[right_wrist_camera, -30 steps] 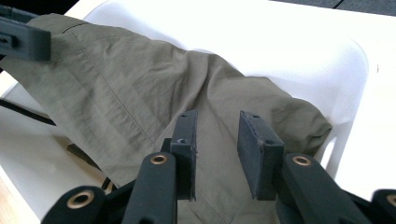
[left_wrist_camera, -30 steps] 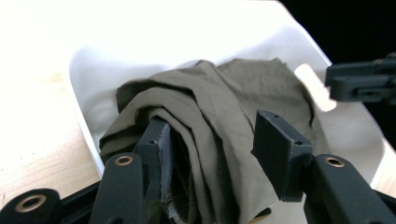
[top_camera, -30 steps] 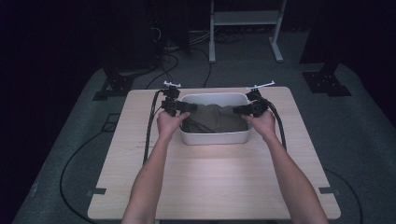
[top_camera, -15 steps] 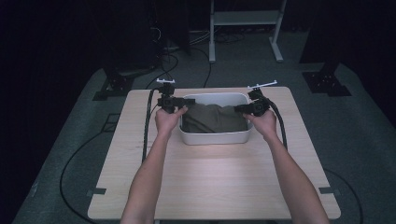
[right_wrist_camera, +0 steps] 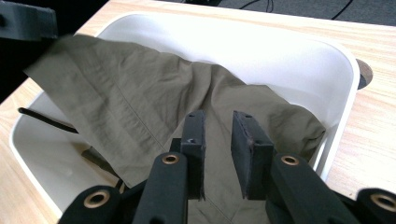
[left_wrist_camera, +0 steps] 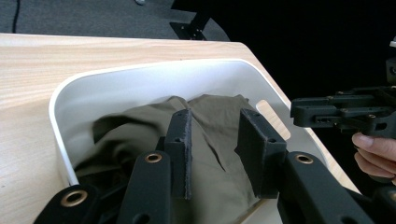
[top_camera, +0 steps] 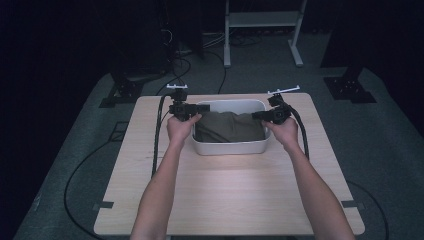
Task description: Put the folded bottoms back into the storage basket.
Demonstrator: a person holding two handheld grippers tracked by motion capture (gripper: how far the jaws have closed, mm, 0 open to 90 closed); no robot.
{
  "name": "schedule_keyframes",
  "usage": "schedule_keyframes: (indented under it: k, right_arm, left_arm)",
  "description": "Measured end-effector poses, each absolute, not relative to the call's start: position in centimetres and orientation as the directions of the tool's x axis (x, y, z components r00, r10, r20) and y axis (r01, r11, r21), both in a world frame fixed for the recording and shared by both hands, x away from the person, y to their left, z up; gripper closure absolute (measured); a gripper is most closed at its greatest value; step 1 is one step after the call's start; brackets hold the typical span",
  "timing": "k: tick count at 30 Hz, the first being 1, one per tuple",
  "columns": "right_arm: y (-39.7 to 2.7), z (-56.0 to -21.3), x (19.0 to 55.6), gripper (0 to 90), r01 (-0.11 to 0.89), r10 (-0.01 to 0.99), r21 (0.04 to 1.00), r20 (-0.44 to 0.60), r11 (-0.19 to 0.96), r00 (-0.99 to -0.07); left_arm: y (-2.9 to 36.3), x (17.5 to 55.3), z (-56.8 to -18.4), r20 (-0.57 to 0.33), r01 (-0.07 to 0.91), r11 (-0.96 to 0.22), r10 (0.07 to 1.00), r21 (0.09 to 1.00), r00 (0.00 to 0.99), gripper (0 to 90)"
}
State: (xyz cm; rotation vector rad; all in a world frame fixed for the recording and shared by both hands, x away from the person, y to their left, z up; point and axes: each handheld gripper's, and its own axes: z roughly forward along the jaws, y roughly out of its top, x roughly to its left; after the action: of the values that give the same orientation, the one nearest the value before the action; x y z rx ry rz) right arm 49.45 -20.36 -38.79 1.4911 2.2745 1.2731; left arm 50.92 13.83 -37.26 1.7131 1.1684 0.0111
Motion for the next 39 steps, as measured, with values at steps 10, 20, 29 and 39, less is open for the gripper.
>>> schedule_keyframes:
  k: [10,20,29,39]
  right_arm:
    - [-20.4,-38.7,49.1,74.2,0.686,0.793,0.714,0.332,0.142,-0.510]
    - [-20.8,-38.8,48.5,68.4,0.685,0.759,0.723,0.393,0.094,-0.519]
    - [-20.7,-38.6,47.7,56.0,0.679,0.711,0.727,0.422,0.106,-0.562]
    - [-21.2,-38.8,47.2,43.8,0.679,0.679,0.727,0.447,0.104,-0.582]
  left_arm:
    - [13.5,50.9,-37.9,-0.506,0.699,-0.021,0.675,0.714,0.537,67.8]
    - [13.7,49.9,-38.8,-0.533,0.712,-0.022,0.648,0.702,0.545,62.6]
    - [13.3,48.8,-38.7,-0.541,0.702,-0.029,0.614,0.712,0.574,57.8]
    - [13.1,47.8,-38.9,-0.532,0.700,-0.057,0.607,0.712,0.591,48.2]
